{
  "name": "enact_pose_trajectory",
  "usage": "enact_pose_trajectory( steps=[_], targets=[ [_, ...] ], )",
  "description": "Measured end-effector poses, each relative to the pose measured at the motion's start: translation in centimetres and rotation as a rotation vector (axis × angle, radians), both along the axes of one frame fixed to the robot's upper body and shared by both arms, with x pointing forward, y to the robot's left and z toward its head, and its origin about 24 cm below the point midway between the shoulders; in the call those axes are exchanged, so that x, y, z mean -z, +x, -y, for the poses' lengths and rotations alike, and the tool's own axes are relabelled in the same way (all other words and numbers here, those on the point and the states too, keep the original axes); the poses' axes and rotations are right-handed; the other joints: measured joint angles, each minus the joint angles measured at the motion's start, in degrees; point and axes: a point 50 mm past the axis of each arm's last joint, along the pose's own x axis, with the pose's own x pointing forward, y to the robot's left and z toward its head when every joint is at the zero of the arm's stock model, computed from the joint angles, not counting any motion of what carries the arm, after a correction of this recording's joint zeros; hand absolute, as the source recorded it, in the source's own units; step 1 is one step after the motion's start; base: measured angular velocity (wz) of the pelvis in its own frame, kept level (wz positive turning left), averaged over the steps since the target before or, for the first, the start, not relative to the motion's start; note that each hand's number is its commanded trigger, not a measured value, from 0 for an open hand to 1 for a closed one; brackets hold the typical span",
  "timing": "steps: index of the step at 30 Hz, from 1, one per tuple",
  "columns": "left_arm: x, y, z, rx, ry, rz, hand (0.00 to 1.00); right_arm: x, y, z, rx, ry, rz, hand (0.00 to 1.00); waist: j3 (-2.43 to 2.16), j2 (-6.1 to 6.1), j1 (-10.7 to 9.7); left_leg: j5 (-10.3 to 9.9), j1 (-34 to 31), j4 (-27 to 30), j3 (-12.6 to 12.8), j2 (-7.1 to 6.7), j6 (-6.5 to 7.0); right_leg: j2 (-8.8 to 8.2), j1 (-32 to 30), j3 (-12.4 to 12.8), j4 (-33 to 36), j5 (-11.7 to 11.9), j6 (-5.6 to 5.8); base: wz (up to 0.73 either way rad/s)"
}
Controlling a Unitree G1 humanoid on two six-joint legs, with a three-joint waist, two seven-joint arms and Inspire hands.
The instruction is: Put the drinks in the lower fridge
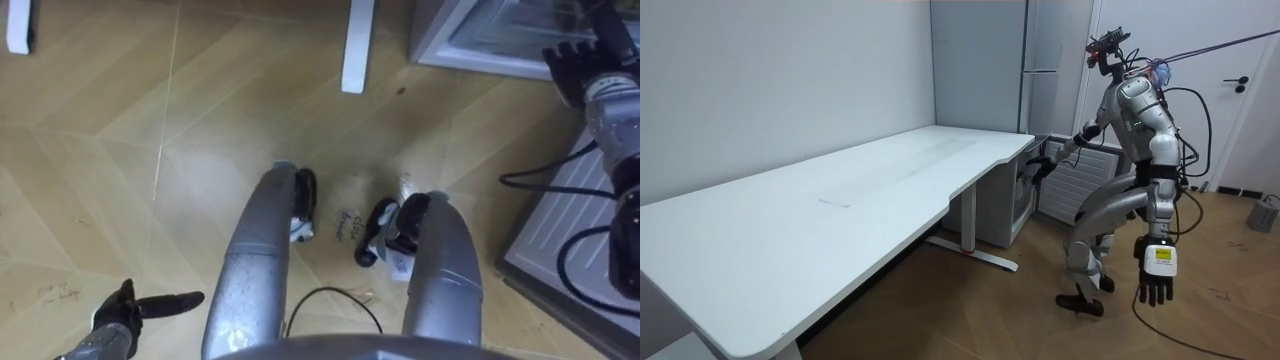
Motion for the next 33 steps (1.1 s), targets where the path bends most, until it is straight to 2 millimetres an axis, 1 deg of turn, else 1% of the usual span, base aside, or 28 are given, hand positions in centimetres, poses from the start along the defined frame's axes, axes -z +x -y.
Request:
enact_pose_trajectory(
  steps=[1,4,6,11,18,24,27,28,30,32,33],
  targets=[
    [0.0,-0.1,-0.1,0.002,0.001,-0.001,0.0,-0.3,0.1,0.2,0.007,-0.005,0.001,0.0,0.0,-0.01,0.08,0.36,-0.02,-0.49,-0.12,-0.28,-0.08,-0.36,0.01,-0.23,-0.07,-0.05,-0.11,0.18],
    [-0.1,-0.8,-0.2,0.006,0.005,-0.007,0.0,-0.9,0.5,0.1,0.011,-0.017,0.018,0.0,0.0,0.0,0.4,0.51,0.01,-0.74,-0.29,-0.25,-0.3,-0.4,0.02,-0.46,-0.14,-0.17,-0.51,0.05],
    [-0.2,-0.8,-0.4,0.008,0.011,-0.007,0.0,-1.2,0.7,0.1,0.019,-0.032,0.017,0.0,0.01,-0.01,0.58,0.64,-0.1,-0.85,-0.65,-0.35,-0.55,-0.45,0.07,-0.81,-0.14,-0.3,-0.88,0.08],
    [-0.2,-0.7,-0.2,0.025,0.01,-0.002,0.0,-1.6,0.9,0.0,0.027,-0.038,0.017,0.0,0.01,-0.01,0.84,0.96,0.02,-1.05,-0.88,-0.28,-0.61,-0.48,0.34,-1.25,-0.2,-0.45,-1.42,0.02],
    [-0.2,-0.6,-0.2,0.032,0.008,0.014,0.0,-1.8,1.1,-0.2,0.028,-0.047,0.01,0.0,0.0,0.01,0.94,1.18,0.09,-1.28,-1.08,-0.17,-1.07,-0.59,0.47,-1.65,-0.22,-0.54,-1.56,0.0],
    [-0.2,-1.7,-0.2,0.032,0.008,0.005,0.0,-2.1,1.2,-0.3,0.034,-0.061,-0.011,0.0,-0.02,0.15,1.13,1.35,0.17,-1.21,-1.7,-0.19,-1.51,-0.54,0.94,-2.23,-0.27,-0.63,-1.68,0.01],
    [-0.2,-1.8,-0.2,0.032,0.008,0.003,0.0,-2.1,1.2,-0.3,0.036,-0.07,-0.019,0.0,-0.02,0.18,1.3,1.46,0.18,-1.21,-1.94,-0.24,-1.64,-0.51,1.01,-2.35,-0.26,-0.62,-1.7,0.0],
    [-0.2,-1.8,-0.1,0.035,0.008,0.004,0.0,-2.1,1.2,-0.3,0.036,-0.073,-0.02,0.0,0.02,0.25,1.38,1.5,0.26,-1.17,-2.07,-0.27,-1.7,-0.47,1.11,-2.4,-0.26,-0.61,-1.71,0.0],
    [-0.1,-1.7,0.2,0.053,0.003,0.001,0.0,-2.1,1.2,-0.3,0.039,-0.085,-0.02,0.0,0.32,0.84,1.5,1.48,0.7,-1.06,-2.24,-0.26,-1.7,-0.44,1.74,-2.66,-0.33,-0.63,-1.71,0.0],
    [0.0,-1.7,0.4,0.068,0.0,-0.004,0.0,-2.1,1.2,-0.3,0.039,-0.098,-0.024,0.0,0.4,1.28,1.82,1.46,1.49,-1.42,-2.17,-0.14,-1.66,-0.39,2.47,-2.75,-0.72,-0.64,-1.68,0.0],
    [0.0,-1.7,0.3,0.068,0.001,-0.004,0.0,-2.1,1.2,-0.3,0.039,-0.098,-0.025,0.0,0.53,1.48,1.83,1.47,1.77,-1.51,-2.23,-0.11,-1.66,-0.39,2.91,-2.92,-0.88,-0.64,-1.68,0.0]
  ],
)
